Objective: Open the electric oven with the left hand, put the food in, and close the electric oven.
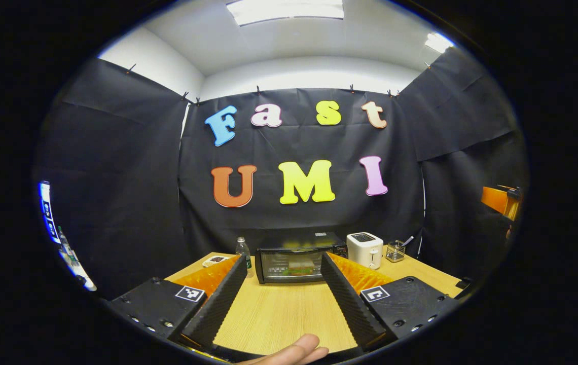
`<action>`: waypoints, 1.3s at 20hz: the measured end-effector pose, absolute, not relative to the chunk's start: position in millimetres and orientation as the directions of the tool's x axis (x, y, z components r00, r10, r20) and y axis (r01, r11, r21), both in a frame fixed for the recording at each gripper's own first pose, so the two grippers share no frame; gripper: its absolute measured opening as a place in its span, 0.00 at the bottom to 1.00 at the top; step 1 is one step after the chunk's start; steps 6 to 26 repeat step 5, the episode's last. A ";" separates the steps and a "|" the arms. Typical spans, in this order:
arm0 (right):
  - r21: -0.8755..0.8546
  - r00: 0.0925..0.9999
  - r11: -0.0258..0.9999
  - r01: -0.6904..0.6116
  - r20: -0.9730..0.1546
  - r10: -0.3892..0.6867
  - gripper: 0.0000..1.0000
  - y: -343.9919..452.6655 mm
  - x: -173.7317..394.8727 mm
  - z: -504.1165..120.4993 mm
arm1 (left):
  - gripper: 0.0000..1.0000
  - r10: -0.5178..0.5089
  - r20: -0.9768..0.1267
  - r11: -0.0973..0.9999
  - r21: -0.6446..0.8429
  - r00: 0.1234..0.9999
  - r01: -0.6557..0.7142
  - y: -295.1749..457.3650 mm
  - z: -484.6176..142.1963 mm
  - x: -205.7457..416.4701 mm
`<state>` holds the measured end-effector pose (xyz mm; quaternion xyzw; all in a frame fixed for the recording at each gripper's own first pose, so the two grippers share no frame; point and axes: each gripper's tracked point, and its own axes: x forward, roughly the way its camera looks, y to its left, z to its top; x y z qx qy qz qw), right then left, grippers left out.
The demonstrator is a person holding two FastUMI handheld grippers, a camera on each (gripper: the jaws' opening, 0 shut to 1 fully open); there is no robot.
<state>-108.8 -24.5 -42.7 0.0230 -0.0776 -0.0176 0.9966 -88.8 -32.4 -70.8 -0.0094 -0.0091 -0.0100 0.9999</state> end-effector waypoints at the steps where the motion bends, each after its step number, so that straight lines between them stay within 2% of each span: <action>1: 0.050 0.988 0.998 0.025 0.153 -0.032 1.00 -22.2 -109.0 -43.0 | 0.96 -0.037 0.018 0.999 -0.028 0.999 0.037 -37.3 -70.2 -90.7; 3: 0.054 0.989 0.998 0.015 0.147 -0.023 1.00 -19.5 -108.9 -45.7 | 0.96 -0.059 0.026 0.998 -0.025 0.998 0.060 -39.1 -67.0 -91.4; 26: 0.059 0.990 0.998 0.000 0.142 -0.009 1.00 -15.0 -109.0 -46.5 | 0.96 -0.050 0.026 0.998 -0.035 0.998 0.051 -35.0 -66.7 -92.8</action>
